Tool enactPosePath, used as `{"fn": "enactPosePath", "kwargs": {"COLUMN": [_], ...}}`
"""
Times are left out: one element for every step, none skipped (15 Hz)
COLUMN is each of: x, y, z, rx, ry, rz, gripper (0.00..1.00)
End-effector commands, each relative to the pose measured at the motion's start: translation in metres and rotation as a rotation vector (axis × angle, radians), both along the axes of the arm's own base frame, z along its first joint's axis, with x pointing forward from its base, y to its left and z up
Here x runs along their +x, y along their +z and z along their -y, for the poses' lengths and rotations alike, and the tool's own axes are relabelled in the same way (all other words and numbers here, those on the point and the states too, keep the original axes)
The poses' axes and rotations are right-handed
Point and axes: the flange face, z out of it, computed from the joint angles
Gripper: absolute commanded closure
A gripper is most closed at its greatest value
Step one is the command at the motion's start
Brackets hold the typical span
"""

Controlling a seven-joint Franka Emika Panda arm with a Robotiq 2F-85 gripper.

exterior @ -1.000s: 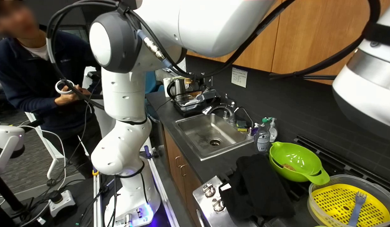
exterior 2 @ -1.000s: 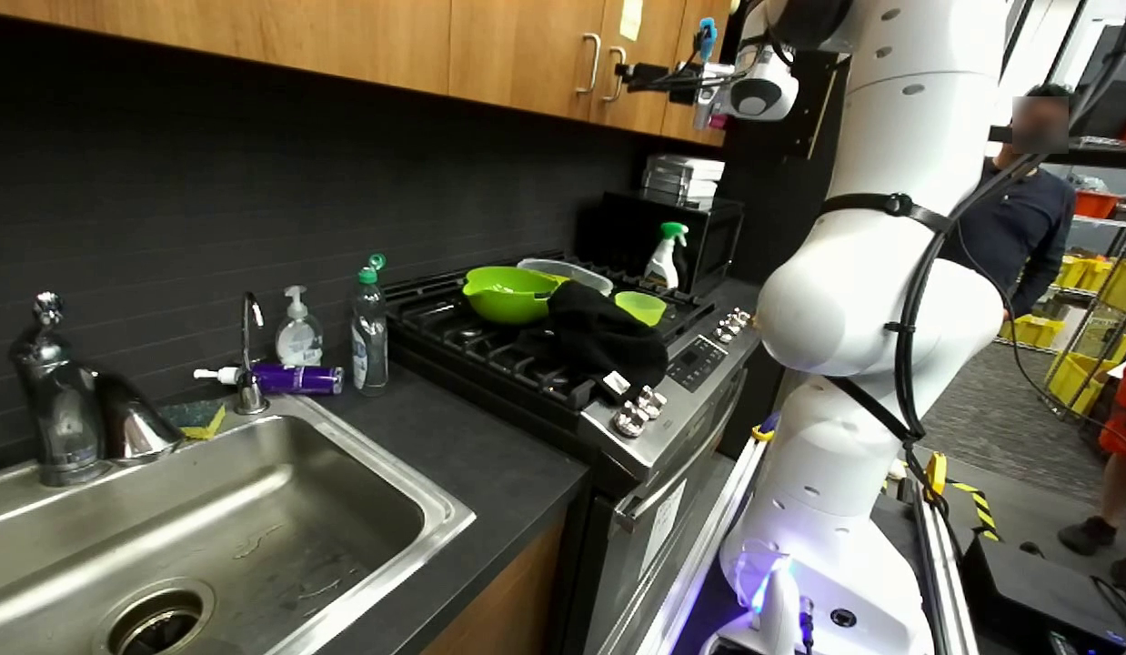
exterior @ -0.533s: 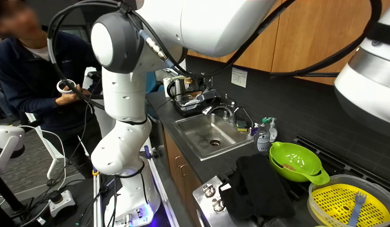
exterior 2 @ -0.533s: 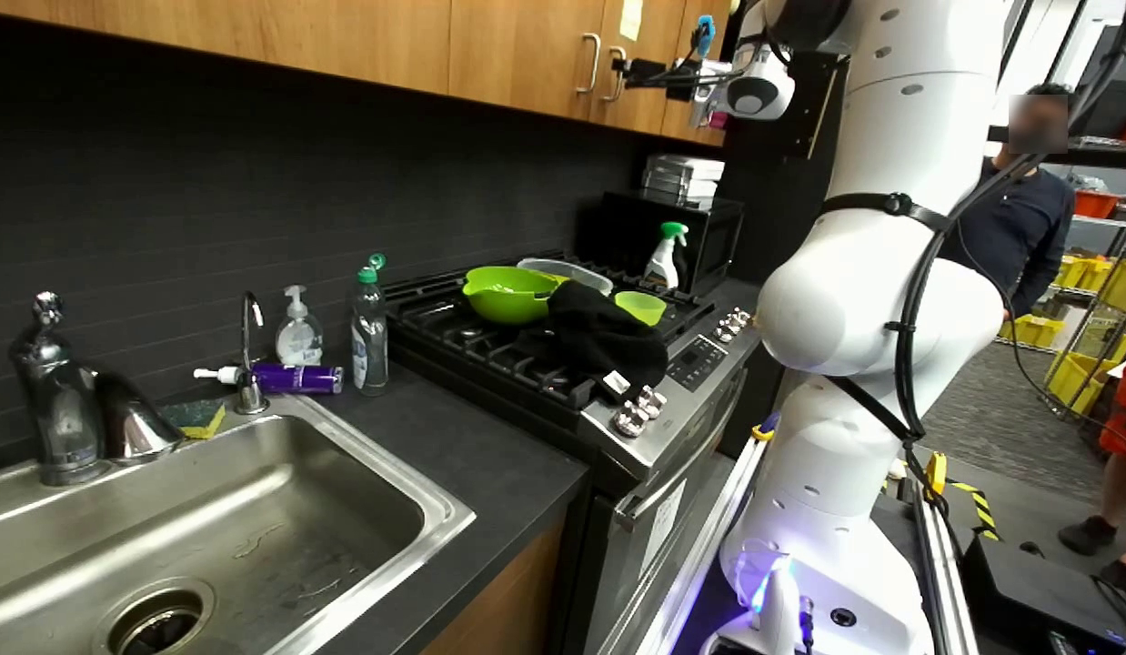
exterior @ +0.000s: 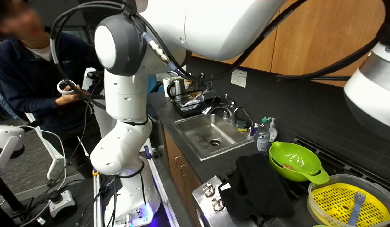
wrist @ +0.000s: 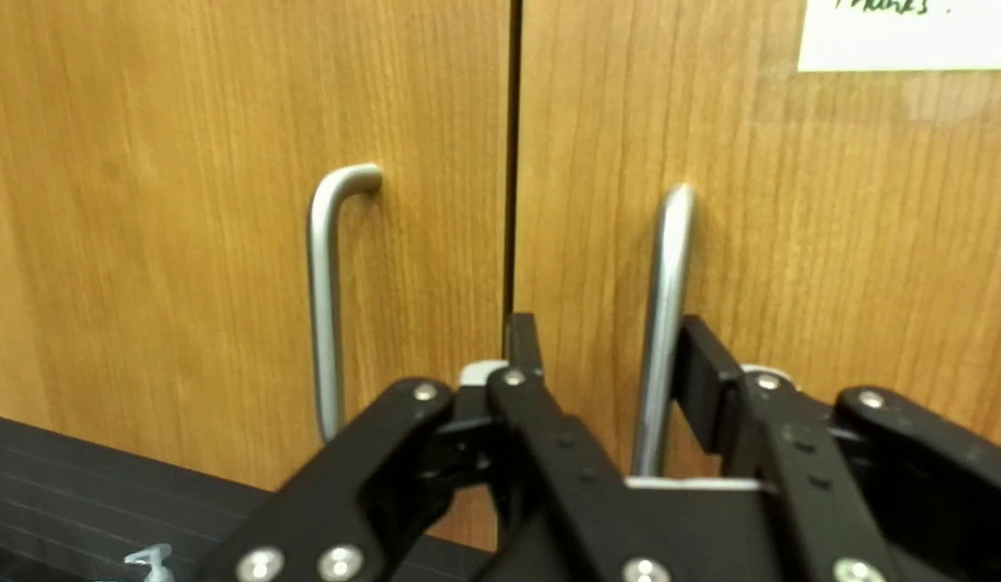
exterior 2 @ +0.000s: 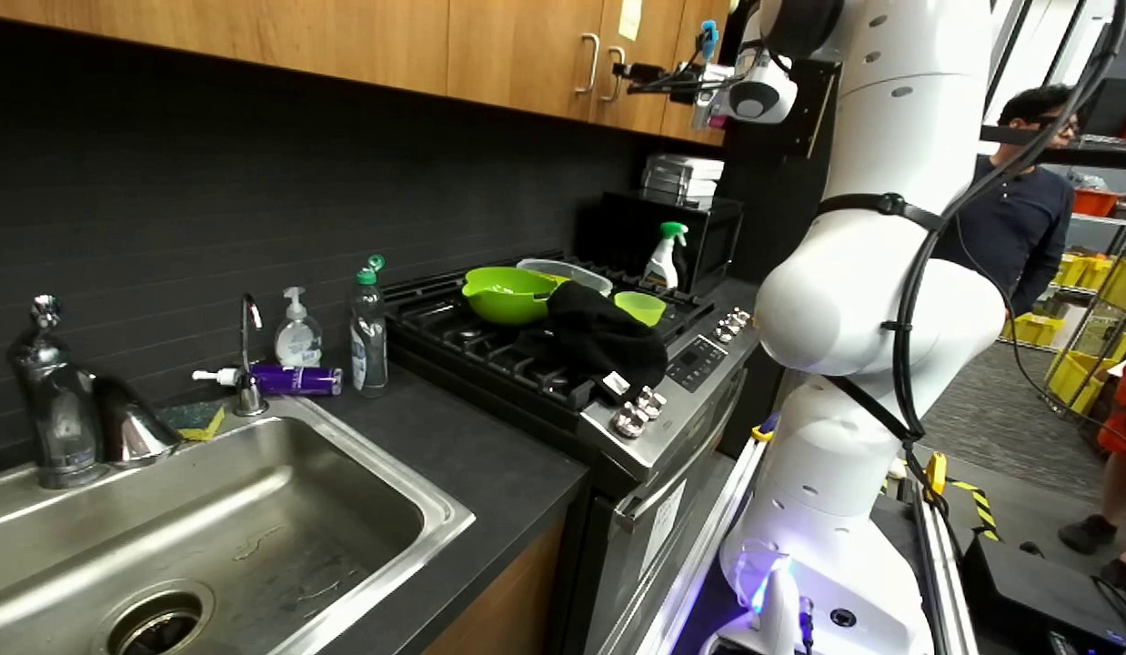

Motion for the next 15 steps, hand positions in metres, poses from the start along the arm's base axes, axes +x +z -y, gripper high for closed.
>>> {"fn": "enactPosePath", "kwargs": {"x": [0.005, 0.006, 0.006, 0.006, 0.006, 0.006, 0.005, 0.004, 0.001, -0.001, -0.003, -0.007, -0.011, -0.014, -0.017], "y": [0.005, 0.005, 0.005, 0.005, 0.006, 0.006, 0.007, 0.008, 0.009, 0.010, 0.010, 0.011, 0.012, 0.013, 0.014], "z": [-0.003, -0.002, 0.000, 0.001, 0.001, 0.002, 0.002, 0.003, 0.005, 0.006, 0.008, 0.009, 0.011, 0.013, 0.014], "rx": [-0.004, -0.004, -0.004, -0.006, -0.006, -0.007, -0.007, -0.006, -0.007, -0.009, -0.011, -0.017, -0.022, -0.026, -0.028], "ry": [0.028, 0.024, 0.020, 0.014, 0.013, 0.012, 0.009, 0.006, -0.001, -0.008, -0.014, -0.022, -0.029, -0.038, -0.044], "rz": [0.023, 0.023, 0.023, 0.021, 0.021, 0.020, 0.021, 0.022, 0.019, 0.014, 0.009, 0.003, 0.000, -0.004, -0.006], "gripper": [0.86, 0.94, 0.98, 1.00, 1.00, 0.97, 0.97, 0.97, 0.97, 0.97, 0.97, 0.97, 0.97, 0.97, 0.97]}}
